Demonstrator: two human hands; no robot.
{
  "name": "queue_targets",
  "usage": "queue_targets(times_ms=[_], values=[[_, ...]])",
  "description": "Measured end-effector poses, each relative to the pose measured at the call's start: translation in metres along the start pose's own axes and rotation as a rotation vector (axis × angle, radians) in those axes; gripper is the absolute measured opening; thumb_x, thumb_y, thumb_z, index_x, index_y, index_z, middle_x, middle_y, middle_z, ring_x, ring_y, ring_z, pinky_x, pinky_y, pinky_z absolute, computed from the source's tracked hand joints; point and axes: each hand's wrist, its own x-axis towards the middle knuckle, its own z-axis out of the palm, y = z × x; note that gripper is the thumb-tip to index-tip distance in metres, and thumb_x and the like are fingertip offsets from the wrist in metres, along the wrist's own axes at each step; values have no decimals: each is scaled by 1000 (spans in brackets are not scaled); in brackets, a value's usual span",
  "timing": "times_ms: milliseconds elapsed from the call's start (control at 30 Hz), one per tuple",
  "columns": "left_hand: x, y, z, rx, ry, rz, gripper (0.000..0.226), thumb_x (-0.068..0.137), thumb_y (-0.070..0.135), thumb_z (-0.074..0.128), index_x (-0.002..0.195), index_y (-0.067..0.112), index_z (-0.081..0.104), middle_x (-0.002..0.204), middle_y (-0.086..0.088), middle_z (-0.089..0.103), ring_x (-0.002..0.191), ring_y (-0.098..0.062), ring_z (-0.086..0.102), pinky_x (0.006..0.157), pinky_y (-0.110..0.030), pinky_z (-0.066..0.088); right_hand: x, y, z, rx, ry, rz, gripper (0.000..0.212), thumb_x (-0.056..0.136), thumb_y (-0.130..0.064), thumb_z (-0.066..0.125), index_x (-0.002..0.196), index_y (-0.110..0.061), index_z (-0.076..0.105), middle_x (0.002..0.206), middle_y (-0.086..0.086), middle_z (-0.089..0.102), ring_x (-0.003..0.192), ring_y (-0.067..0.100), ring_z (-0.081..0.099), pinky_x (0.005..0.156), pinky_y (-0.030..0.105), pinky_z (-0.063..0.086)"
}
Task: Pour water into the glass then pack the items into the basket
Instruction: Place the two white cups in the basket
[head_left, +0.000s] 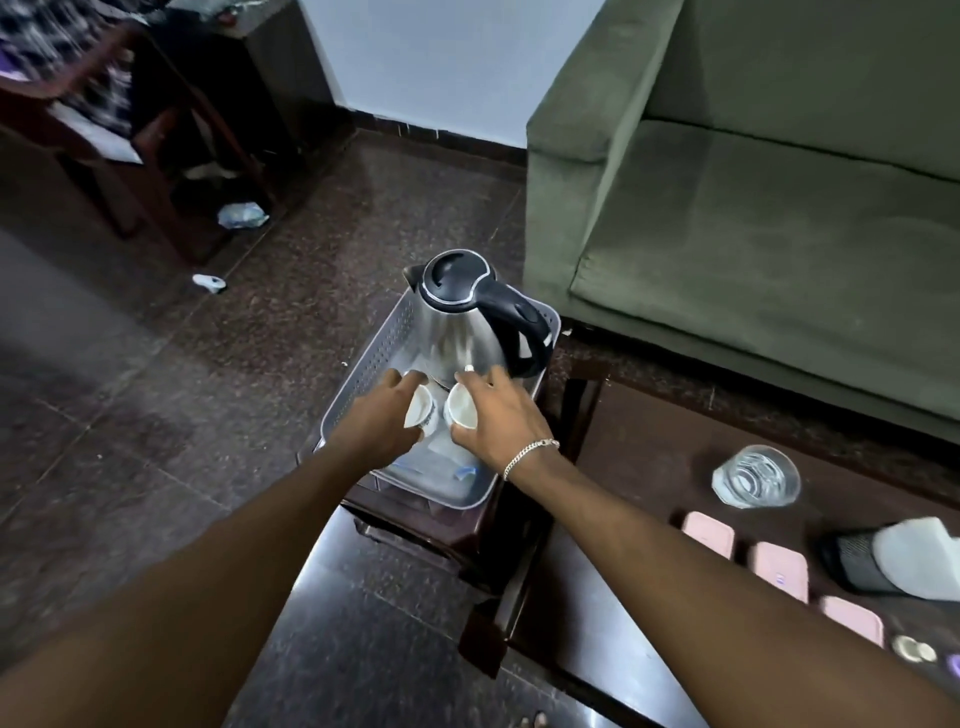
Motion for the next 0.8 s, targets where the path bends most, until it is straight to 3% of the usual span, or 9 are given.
queue_targets(times_ms=[233,400,600,800], values=[[24,-15,21,13,14,-29,75,83,20,78,144,20,34,140,-10,46,113,-45,62,91,-50,50,14,-5,43,-175,-39,74,56,80,-31,72,125,-11,47,124,17,54,111,38,54,90,45,50],[33,-13,22,0,7,-10,75,84,18,78,146,17,37,146,-7,46,121,-41,59,96,-49,49,20,5,49,-226,-48,155,64,84,-34,71,133,-4,45,129,21,52,114,40,53,90,44,50],[31,-9,25,-83,18,13,77,82,10,79,147,25,40,136,-9,50,117,-37,60,95,-45,50,19,10,48,-247,-43,138,68,85,-37,71,135,-2,42,128,22,51,113,40,56,87,43,52],[27,-7,27,-153,78,-50,75,77,12,84,133,23,37,134,-14,60,111,-42,64,90,-47,52,17,7,44,-249,-56,131,64,85,-36,72,132,-7,41,131,19,47,113,40,57,84,44,53]])
